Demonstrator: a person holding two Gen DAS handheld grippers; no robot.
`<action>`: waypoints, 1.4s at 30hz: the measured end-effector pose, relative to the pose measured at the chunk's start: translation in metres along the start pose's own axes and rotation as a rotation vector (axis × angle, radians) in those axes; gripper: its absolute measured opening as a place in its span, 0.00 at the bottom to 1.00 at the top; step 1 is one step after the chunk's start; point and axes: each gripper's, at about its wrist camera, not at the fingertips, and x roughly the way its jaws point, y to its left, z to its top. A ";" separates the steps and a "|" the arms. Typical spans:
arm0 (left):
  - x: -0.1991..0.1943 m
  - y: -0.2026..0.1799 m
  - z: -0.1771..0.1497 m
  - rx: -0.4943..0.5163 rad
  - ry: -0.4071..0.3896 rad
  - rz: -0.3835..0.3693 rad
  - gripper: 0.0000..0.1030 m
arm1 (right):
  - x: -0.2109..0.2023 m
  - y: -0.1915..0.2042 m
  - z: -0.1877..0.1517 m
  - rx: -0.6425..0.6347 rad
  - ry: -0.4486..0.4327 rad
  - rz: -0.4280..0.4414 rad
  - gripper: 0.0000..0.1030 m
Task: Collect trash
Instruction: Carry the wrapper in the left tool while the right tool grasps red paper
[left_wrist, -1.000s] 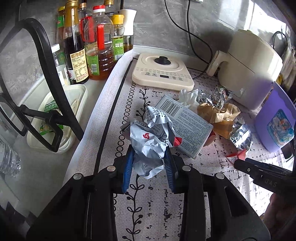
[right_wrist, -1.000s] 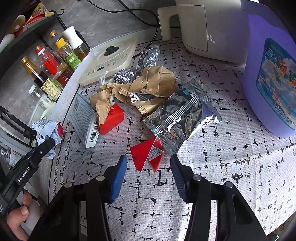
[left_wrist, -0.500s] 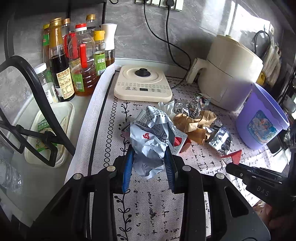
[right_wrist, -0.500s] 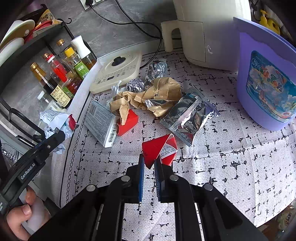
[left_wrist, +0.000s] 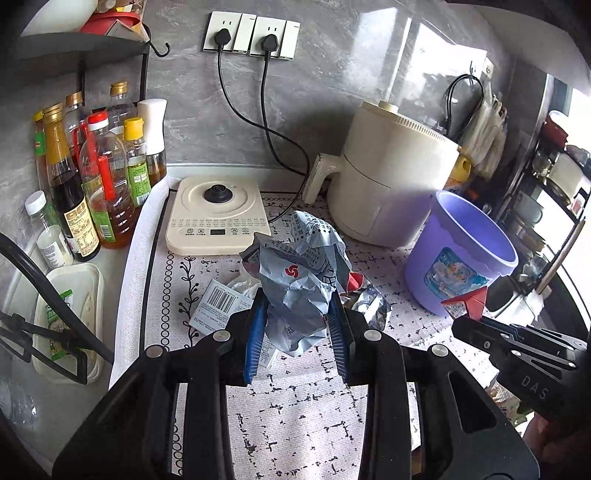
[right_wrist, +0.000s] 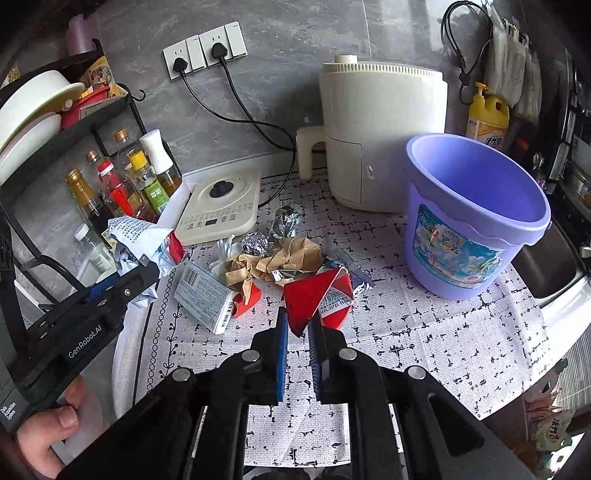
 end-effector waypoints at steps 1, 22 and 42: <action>-0.002 -0.005 0.003 0.004 -0.012 0.004 0.31 | -0.003 -0.003 0.003 -0.005 -0.013 -0.001 0.11; 0.023 -0.126 0.048 0.024 -0.099 0.031 0.31 | -0.021 -0.120 0.076 -0.045 -0.183 0.021 0.12; 0.086 -0.216 0.066 0.153 -0.025 -0.124 0.32 | -0.034 -0.215 0.061 0.120 -0.197 -0.149 0.88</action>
